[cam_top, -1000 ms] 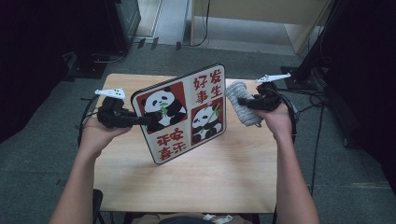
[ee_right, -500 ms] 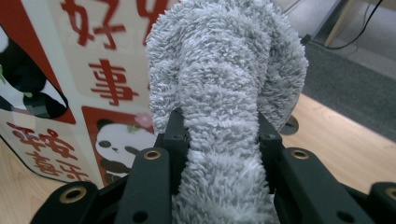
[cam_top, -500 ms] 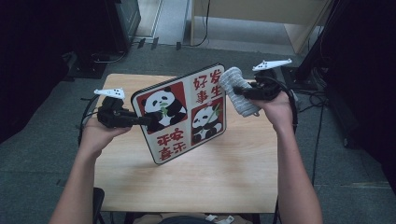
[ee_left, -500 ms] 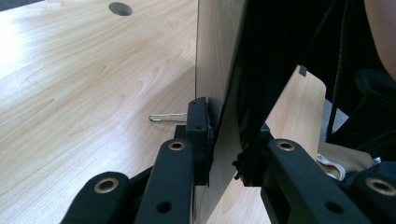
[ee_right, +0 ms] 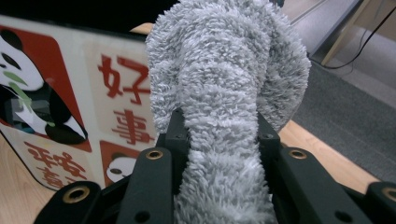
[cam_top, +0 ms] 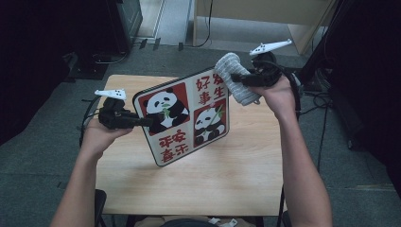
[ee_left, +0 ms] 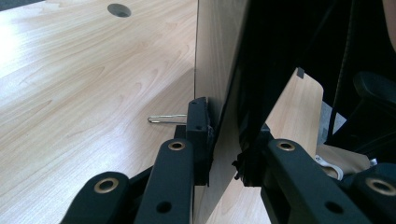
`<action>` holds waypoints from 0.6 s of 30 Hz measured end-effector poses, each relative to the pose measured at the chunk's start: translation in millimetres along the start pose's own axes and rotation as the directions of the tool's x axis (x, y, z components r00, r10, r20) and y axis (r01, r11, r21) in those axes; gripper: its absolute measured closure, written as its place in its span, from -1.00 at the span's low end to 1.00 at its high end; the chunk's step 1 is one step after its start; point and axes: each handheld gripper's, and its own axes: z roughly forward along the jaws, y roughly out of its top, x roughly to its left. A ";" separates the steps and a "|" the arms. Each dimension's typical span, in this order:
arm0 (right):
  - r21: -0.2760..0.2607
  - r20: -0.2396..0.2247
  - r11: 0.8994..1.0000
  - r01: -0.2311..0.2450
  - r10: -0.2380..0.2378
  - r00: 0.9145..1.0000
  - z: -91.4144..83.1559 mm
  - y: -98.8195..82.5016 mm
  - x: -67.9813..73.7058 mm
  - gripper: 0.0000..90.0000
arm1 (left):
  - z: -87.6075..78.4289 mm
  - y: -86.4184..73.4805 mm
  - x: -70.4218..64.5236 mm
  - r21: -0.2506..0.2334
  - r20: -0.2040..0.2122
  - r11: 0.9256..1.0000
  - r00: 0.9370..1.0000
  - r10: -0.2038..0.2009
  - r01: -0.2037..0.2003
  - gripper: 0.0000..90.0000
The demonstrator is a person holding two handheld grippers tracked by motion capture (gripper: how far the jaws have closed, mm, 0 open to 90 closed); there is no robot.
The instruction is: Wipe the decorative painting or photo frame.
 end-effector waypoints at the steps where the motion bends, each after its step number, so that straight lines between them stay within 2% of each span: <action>1: -0.009 0.001 1.000 0.011 -0.011 1.000 -0.9 3.7 1.3 0.52 | 0.0 -0.2 0.2 0.000 0.002 1.000 1.000 -0.001 0.001 0.74; 5: -0.016 -0.003 0.999 0.033 -0.033 0.999 -1.0 17.0 6.8 0.52 | -0.3 -0.7 0.3 0.001 0.004 1.000 1.000 -0.004 0.004 0.74; 9: -0.014 -0.003 0.999 0.035 -0.035 0.999 6.7 24.1 7.9 0.51 | -0.5 -0.7 0.5 0.002 0.004 1.000 1.000 -0.004 0.004 0.74; 13: 0.027 -0.014 0.998 0.051 -0.051 0.999 16.9 20.9 11.0 0.52 | -0.5 -0.9 1.5 0.000 0.008 1.000 1.000 -0.003 0.003 0.75; 18: 0.019 -0.039 0.999 0.028 -0.027 0.999 19.3 13.3 6.9 0.53 | -0.6 -1.0 2.5 -0.003 0.009 1.000 1.000 -0.004 0.004 0.75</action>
